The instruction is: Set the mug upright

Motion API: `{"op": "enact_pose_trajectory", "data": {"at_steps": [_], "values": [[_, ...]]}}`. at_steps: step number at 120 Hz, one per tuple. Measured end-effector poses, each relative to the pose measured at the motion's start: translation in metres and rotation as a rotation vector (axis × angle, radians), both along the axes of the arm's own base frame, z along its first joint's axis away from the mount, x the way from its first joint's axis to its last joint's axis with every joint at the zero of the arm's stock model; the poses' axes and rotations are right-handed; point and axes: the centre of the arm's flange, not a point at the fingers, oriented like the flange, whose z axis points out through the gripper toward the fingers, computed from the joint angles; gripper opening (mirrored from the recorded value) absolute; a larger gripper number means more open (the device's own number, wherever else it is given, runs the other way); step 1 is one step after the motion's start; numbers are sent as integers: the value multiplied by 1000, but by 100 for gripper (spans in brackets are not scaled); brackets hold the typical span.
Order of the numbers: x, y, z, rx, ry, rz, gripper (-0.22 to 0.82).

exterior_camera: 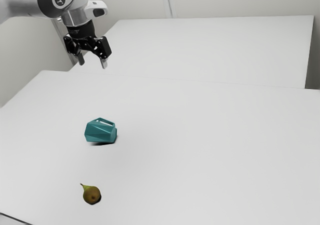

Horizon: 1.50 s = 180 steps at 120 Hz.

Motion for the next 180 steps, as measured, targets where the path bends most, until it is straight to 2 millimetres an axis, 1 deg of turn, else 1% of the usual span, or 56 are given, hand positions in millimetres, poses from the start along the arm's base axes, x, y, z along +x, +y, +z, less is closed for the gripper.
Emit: {"op": "enact_pose_trajectory", "data": {"at_steps": [16, 46, 61, 78, 96, 119, 128, 153, 180], "values": [[-2, 1, 3, 0, -4, 3, 59], [-12, 3, 9, 0, -13, 5, 59], [-13, 9, 5, -3, -3, 5, 59], [-14, 27, 1, -25, 7, 21, 59], [-17, 62, -4, -64, 13, 59, 59], [-32, 114, -28, -148, 24, 115, 59], [-37, 130, -36, -183, 15, 124, 59], [-48, 158, -84, -309, -19, 123, 59], [-54, 184, -120, -432, -118, 119, 59]]}}
